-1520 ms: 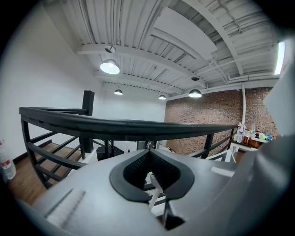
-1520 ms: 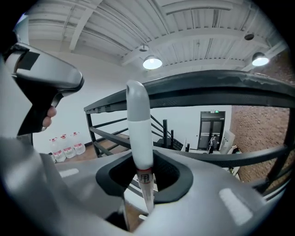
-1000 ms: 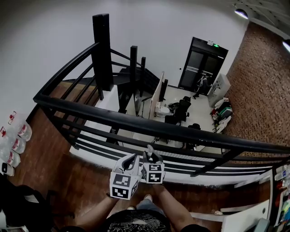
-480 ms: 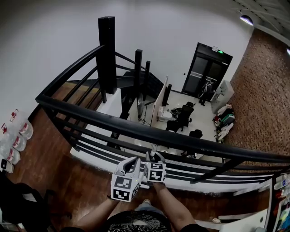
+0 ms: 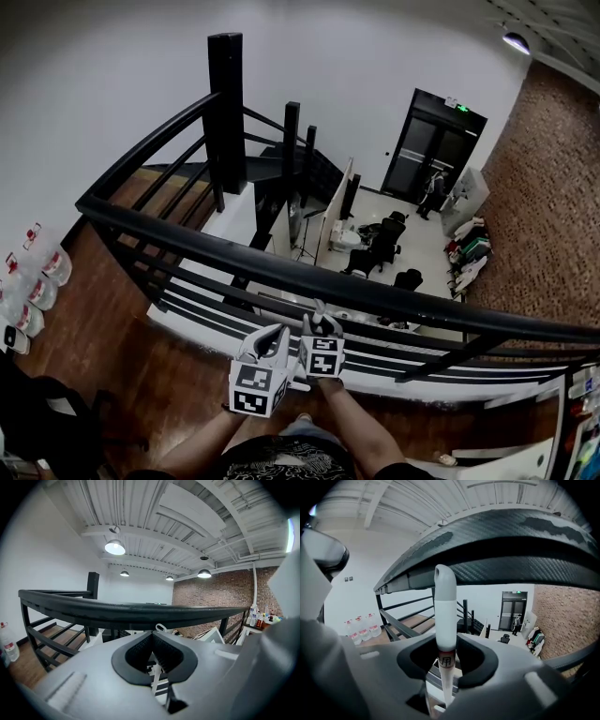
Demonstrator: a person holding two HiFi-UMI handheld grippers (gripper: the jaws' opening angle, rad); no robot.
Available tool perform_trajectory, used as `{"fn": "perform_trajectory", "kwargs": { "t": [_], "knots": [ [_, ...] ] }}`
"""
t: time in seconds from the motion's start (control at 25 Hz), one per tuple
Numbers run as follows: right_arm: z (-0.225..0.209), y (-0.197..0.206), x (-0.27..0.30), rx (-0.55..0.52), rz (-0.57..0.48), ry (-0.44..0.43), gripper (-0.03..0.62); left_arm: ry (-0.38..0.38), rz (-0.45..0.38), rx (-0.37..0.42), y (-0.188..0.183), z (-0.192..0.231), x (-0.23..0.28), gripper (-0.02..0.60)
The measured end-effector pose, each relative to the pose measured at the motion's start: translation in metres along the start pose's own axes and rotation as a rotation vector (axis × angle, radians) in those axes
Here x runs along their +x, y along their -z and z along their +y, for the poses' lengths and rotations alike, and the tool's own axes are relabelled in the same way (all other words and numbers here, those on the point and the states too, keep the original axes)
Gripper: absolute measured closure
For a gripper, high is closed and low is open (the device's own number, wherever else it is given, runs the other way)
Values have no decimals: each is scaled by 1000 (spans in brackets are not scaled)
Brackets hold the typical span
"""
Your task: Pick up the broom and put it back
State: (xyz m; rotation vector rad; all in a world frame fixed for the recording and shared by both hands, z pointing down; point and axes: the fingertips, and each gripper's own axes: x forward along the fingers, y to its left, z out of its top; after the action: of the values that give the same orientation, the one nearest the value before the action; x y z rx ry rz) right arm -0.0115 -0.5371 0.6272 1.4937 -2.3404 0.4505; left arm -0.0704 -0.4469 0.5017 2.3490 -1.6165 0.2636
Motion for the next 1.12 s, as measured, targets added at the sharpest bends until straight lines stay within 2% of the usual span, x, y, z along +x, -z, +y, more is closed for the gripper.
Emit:
{"fn": "perform_trajectory", "kwargs": {
  "t": [0.72, 0.96, 1.12],
  "knots": [
    [2, 0, -38, -12, -38, 33, 480, 17, -1, 15, 13, -8, -37, 577],
    [7, 2, -70, 4, -66, 57, 480, 21, -7, 2, 21, -11, -58, 577],
    [22, -5, -106, 9, -104, 63, 480, 50, -16, -11, 22, -21, -75, 577]
  ]
}}
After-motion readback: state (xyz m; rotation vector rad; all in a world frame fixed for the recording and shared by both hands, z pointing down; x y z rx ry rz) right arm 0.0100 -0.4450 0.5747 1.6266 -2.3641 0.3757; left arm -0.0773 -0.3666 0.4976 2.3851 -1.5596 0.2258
